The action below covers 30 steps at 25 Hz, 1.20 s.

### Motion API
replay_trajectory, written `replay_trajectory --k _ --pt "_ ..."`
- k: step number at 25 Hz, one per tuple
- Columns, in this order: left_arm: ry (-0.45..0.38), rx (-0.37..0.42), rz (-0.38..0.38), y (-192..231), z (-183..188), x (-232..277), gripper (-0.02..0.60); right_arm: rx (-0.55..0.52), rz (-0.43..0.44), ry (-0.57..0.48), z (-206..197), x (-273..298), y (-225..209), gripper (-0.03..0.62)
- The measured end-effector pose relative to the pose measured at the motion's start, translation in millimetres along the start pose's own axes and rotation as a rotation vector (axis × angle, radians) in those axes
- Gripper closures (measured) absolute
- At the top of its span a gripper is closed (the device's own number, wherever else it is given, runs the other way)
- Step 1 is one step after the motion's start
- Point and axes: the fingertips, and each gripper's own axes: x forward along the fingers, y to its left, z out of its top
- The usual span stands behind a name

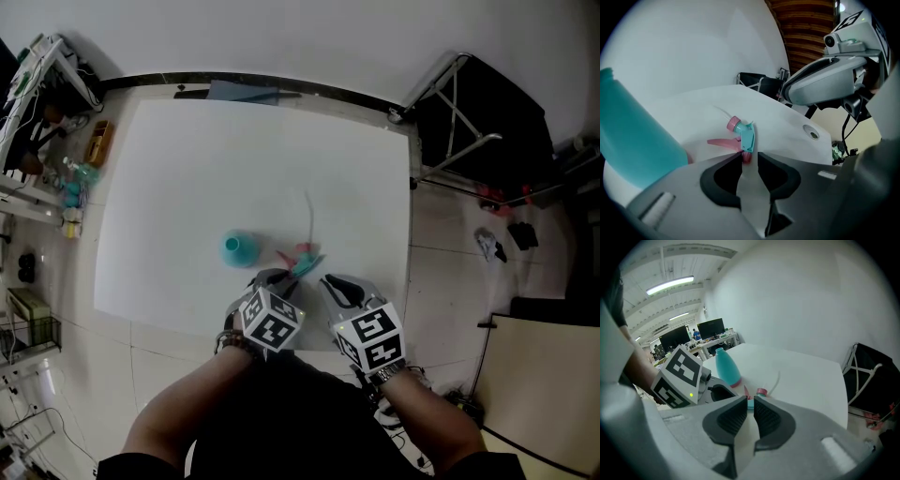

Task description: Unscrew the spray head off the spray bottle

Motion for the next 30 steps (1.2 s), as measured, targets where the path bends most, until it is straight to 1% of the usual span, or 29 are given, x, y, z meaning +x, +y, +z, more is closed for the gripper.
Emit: replay_trajectory --k 1,4,14,17,20,23,30 --pt "0.003 0.001 0.002 0 -1 0 0.459 -0.001 -0.001 0.0 0 0 0 0.563" --pt "0.005 0.005 0.009 1 -1 1 0.5 -0.003 -0.001 -0.002 1 -1 -1 0.563" --pt "-0.023 0.006 -0.005 -3 5 -6 0.509 -0.035 0.002 -0.009 1 -5 -2 0.563" --pt "-0.03 0.002 -0.015 -4 6 -9 0.509 -0.07 0.008 0.0 -1 -5 -1 0.54" --pt "-0.038 -0.006 -0.023 -5 6 -12 0.511 -0.16 0.013 0.021 -5 -4 4 0.506" --pt "-0.045 -0.016 -0.033 -7 7 -15 0.511 -0.309 -0.009 0.052 -14 -4 6 0.478" --pt "-0.072 -0.07 -0.066 -9 14 -26 0.511 -0.604 -0.073 0.115 -30 5 7 0.454"
